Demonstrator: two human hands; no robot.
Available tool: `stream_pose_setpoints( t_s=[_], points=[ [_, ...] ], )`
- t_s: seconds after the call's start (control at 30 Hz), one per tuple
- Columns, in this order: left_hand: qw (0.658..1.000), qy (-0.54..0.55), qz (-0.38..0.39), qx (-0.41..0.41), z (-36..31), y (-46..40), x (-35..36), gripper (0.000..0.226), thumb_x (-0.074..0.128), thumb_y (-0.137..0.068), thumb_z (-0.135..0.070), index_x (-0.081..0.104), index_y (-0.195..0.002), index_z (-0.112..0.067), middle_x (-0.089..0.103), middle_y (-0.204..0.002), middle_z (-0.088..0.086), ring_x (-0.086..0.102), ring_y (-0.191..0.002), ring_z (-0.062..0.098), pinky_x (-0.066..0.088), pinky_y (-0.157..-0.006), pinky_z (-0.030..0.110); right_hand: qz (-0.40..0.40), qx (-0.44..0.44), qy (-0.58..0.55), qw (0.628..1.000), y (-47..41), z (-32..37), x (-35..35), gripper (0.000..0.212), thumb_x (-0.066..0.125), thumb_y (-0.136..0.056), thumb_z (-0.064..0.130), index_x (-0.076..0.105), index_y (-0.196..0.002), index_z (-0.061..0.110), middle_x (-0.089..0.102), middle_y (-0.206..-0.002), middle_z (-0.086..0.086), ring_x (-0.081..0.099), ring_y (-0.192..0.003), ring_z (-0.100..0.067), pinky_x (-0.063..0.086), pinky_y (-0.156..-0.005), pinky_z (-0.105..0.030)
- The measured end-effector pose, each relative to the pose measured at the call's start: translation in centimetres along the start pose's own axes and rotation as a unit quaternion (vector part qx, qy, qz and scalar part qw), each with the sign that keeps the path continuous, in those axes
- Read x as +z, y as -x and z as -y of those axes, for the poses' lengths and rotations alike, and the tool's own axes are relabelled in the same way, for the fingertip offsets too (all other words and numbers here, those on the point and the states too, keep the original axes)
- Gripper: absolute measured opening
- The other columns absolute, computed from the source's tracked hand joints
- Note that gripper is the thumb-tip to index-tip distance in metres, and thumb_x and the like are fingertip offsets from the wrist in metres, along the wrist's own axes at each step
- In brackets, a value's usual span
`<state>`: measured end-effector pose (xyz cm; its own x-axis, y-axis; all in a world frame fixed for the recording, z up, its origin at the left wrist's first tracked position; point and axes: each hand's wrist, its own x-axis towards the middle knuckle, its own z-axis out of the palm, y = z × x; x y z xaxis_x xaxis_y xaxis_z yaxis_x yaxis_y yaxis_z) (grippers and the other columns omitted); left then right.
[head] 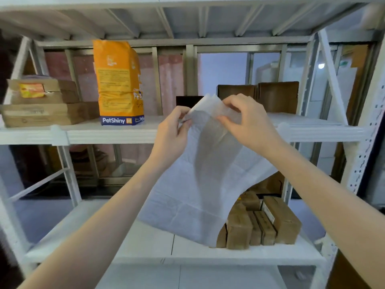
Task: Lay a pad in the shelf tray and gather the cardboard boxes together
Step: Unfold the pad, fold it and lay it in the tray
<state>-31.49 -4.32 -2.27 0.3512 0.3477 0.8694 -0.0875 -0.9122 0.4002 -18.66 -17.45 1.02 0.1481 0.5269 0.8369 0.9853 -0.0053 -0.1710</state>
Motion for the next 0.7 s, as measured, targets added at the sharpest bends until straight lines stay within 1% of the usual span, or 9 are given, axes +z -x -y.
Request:
stream_pose_setpoints(
  t_s=[0.07, 0.13, 0.23, 0.3, 0.37, 0.47, 0.53, 0.6, 0.7],
  points=[
    [1.000, 0.018, 0.020, -0.012, -0.1, 0.6, -0.5, 0.016, 0.055, -0.090, -0.006, 0.057, -0.105, -0.011, 0.061, -0.089, -0.009, 0.055, -0.075, 0.003, 0.041, -0.068, 0.018, -0.007, -0.001, -0.017, 1.000, 0.1, 0.8, 0.0, 0.023, 0.062, -0.086, 0.023, 0.061, -0.106, 0.012, 0.062, -0.099, -0.003, 0.057, -0.092, -0.018, 0.047, -0.086, -0.040],
    [0.998, 0.027, 0.039, -0.036, -0.1, 1.1, -1.0, 0.016, 0.061, -0.088, -0.010, 0.059, -0.102, -0.017, 0.064, -0.089, -0.006, 0.060, -0.080, 0.010, 0.046, -0.073, 0.023, -0.012, -0.001, -0.030, 0.999, 0.3, 1.5, -0.1, 0.021, 0.062, -0.086, 0.023, 0.062, -0.104, 0.013, 0.063, -0.098, -0.002, 0.058, -0.088, -0.016, 0.049, -0.084, -0.038],
    [0.997, 0.018, 0.061, -0.050, 0.1, 1.6, -1.4, 0.010, 0.067, -0.085, -0.015, 0.062, -0.089, -0.022, 0.063, -0.077, -0.016, 0.061, -0.075, 0.008, 0.048, -0.071, 0.023, -0.010, 0.002, -0.051, 0.999, 0.6, 1.9, -0.3, 0.016, 0.060, -0.088, 0.023, 0.064, -0.101, 0.014, 0.064, -0.092, 0.001, 0.059, -0.083, -0.014, 0.050, -0.078, -0.030],
    [0.996, 0.008, 0.069, -0.053, 0.3, 1.8, -1.7, 0.004, 0.067, -0.085, -0.018, 0.064, -0.087, -0.019, 0.064, -0.077, -0.015, 0.063, -0.076, 0.009, 0.049, -0.070, 0.025, -0.005, 0.018, -0.057, 0.998, 0.8, 2.0, -0.4, 0.014, 0.058, -0.090, 0.024, 0.063, -0.098, 0.014, 0.062, -0.089, 0.004, 0.058, -0.082, -0.012, 0.048, -0.077, -0.027],
    [0.995, 0.002, 0.077, -0.057, 0.5, 2.1, -1.8, 0.004, 0.064, -0.088, -0.021, 0.066, -0.087, -0.017, 0.065, -0.079, -0.012, 0.063, -0.080, 0.010, 0.048, -0.072, 0.024, 0.006, 0.035, -0.065, 0.997, 0.9, 2.1, -0.5, 0.014, 0.054, -0.092, 0.023, 0.062, -0.097, 0.012, 0.059, -0.086, 0.006, 0.055, -0.080, -0.009, 0.048, -0.077, -0.027],
    [0.995, -0.008, 0.092, -0.045, 0.8, 2.3, -2.0, 0.011, 0.057, -0.093, -0.020, 0.063, -0.084, -0.022, 0.061, -0.076, -0.011, 0.058, -0.074, 0.004, 0.041, -0.069, 0.018, 0.069, 0.045, -0.065, 0.994, 0.9, 2.1, -0.7, 0.013, 0.051, -0.093, 0.015, 0.060, -0.101, 0.016, 0.056, -0.088, 0.007, 0.051, -0.076, -0.003, 0.043, -0.071, -0.016],
    [0.994, -0.023, 0.106, -0.032, 1.0, 2.2, -2.0, 0.014, 0.054, -0.094, -0.016, 0.064, -0.084, -0.020, 0.056, -0.076, -0.013, 0.053, -0.073, -0.001, 0.036, -0.067, 0.010, 0.116, 0.051, -0.053, 0.991, 0.9, 1.9, -0.8, 0.018, 0.053, -0.091, 0.011, 0.058, -0.106, 0.020, 0.056, -0.090, 0.007, 0.052, -0.077, -0.004, 0.042, -0.069, -0.013],
    [0.991, -0.015, 0.131, -0.033, 1.4, 1.9, -2.0, 0.014, 0.054, -0.094, -0.013, 0.068, -0.089, -0.014, 0.053, -0.083, -0.012, 0.052, -0.080, -0.001, 0.037, -0.072, 0.009, 0.131, 0.058, -0.056, 0.988, 0.9, 1.8, -0.6, 0.029, 0.058, -0.088, 0.009, 0.053, -0.113, 0.023, 0.056, -0.091, 0.006, 0.055, -0.076, -0.008, 0.046, -0.070, -0.016],
    [0.983, -0.007, 0.176, -0.046, 1.6, 1.8, -1.7, 0.014, 0.057, -0.092, -0.014, 0.070, -0.091, -0.019, 0.052, -0.088, -0.007, 0.050, -0.081, 0.004, 0.034, -0.068, 0.007, 0.155, 0.051, -0.065, 0.984, 0.9, 2.1, -0.5, 0.049, 0.058, -0.087, 0.008, 0.044, -0.129, 0.027, 0.054, -0.097, 0.009, 0.056, -0.078, -0.007, 0.046, -0.072, -0.014]
  ],
)
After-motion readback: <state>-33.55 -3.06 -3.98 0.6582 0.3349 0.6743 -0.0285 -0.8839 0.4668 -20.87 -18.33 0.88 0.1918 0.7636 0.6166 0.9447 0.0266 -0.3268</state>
